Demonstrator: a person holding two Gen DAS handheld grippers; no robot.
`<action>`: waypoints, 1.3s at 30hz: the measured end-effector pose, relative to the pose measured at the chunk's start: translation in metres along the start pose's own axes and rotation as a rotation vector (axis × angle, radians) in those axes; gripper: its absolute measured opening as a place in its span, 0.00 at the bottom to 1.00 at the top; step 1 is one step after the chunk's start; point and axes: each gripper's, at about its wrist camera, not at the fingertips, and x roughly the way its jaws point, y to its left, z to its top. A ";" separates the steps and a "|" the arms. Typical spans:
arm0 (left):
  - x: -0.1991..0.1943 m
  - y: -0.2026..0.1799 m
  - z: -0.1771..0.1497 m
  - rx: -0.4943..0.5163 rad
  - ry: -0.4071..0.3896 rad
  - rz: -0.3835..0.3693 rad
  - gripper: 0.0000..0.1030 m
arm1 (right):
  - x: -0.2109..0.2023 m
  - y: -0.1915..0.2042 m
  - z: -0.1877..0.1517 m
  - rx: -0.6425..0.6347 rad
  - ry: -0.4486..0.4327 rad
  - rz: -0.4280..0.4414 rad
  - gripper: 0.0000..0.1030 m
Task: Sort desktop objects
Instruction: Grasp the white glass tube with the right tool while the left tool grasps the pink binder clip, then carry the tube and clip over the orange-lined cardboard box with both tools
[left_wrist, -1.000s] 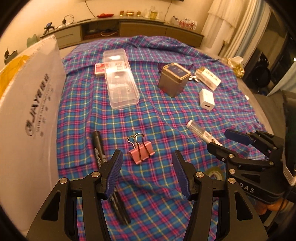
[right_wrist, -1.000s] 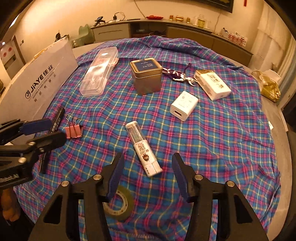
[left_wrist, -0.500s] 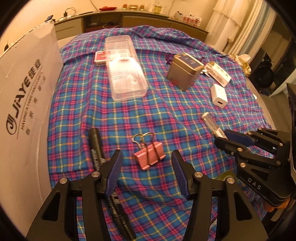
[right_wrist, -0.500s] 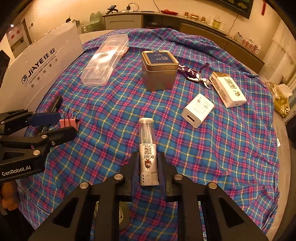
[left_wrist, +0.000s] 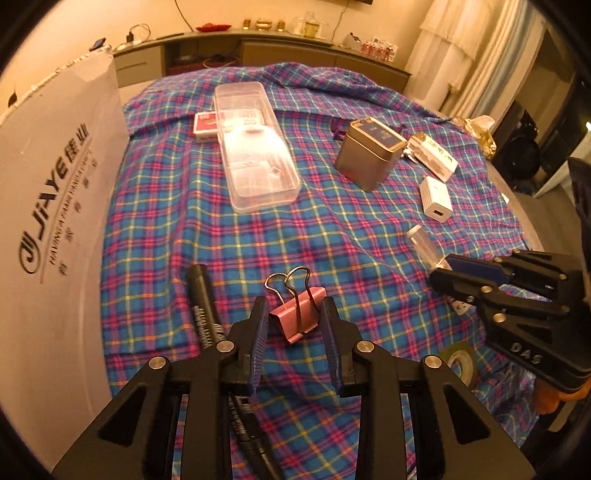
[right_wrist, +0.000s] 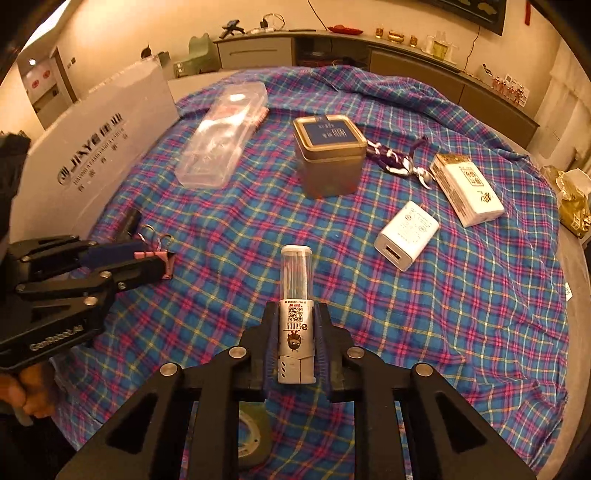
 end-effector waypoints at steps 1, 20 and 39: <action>-0.003 0.000 0.000 0.003 -0.010 0.004 0.29 | -0.002 0.000 0.000 0.007 -0.005 0.010 0.20; -0.060 0.001 0.007 0.039 -0.074 0.015 0.29 | -0.017 0.026 0.001 0.006 -0.007 0.040 0.20; -0.096 0.035 -0.016 0.035 0.197 -0.294 0.29 | -0.047 0.098 0.014 -0.223 0.112 0.040 0.20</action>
